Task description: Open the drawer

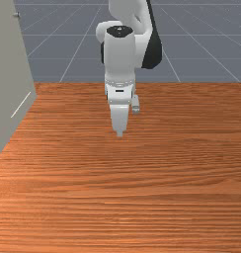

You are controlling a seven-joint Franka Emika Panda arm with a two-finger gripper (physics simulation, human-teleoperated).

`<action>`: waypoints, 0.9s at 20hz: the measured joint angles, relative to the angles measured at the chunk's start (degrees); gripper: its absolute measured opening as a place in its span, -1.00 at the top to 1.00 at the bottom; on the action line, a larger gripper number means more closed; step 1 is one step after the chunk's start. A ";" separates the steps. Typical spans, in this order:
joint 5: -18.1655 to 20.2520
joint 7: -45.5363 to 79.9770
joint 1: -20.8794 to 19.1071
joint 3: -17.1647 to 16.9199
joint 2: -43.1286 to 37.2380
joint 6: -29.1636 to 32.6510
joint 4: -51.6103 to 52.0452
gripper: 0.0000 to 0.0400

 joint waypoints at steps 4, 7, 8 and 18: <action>-1.91 2.92 0.10 -1.98 -0.20 -2.43 -0.74 -0.83; -6.02 35.80 2.07 -4.89 -16.15 -23.26 -1.26 0.58; -6.85 47.06 2.35 -5.23 -18.71 -26.37 -0.36 0.74; -7.56 94.21 3.47 -6.06 -18.27 -39.93 6.03 1.00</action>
